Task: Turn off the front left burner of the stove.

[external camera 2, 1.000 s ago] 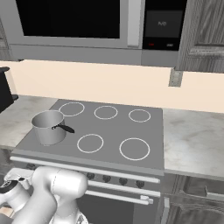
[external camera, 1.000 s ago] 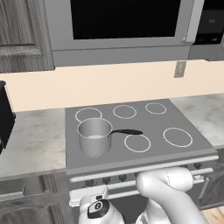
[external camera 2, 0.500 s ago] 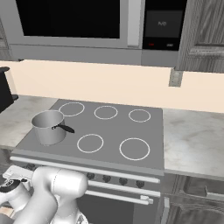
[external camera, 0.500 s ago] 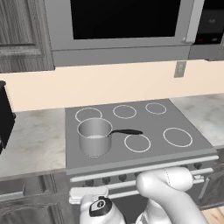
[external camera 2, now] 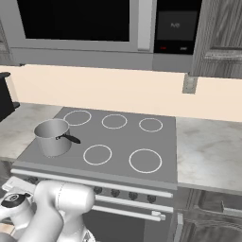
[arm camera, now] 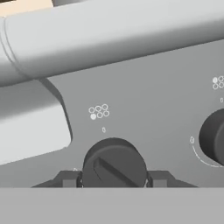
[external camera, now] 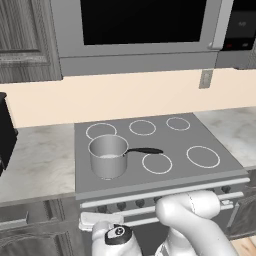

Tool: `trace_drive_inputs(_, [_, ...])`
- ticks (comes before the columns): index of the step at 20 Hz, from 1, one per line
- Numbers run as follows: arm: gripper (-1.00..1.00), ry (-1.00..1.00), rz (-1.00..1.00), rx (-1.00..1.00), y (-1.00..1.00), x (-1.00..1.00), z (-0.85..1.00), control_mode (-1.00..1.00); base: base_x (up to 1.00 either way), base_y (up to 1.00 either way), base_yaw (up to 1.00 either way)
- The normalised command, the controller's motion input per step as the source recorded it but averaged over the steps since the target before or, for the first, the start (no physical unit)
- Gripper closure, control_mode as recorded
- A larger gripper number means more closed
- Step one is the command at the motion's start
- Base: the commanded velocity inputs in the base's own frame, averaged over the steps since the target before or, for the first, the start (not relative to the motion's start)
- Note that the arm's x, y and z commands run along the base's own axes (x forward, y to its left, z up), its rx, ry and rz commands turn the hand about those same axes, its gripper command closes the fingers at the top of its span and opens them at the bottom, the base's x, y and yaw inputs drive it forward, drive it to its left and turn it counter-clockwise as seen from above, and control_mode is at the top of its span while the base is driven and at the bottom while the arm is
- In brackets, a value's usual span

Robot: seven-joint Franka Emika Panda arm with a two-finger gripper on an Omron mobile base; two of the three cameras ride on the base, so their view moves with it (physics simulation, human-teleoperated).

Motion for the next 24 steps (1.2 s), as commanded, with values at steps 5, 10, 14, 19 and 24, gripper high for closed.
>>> trace_drive_inputs(5, [1.0,0.0,0.0,0.32,0.0,0.0,0.23,-1.0,0.0,0.0,0.0])
trace_drive_inputs(10, [1.0,0.0,-0.01,0.37,0.0,0.0,0.24,-1.0,0.0,0.0,0.0])
trace_drive_inputs(14, [1.0,0.0,-0.02,0.4,0.0,0.0,0.17,-1.0,0.0,0.0,0.0])
trace_drive_inputs(19, [1.0,0.0,0.0,0.45,0.0,0.0,0.15,-1.0,0.0,0.0,0.0])
trace_drive_inputs(24, [1.0,0.0,-0.01,0.52,0.0,-0.03,0.17,-1.0,0.0,0.0,0.0])
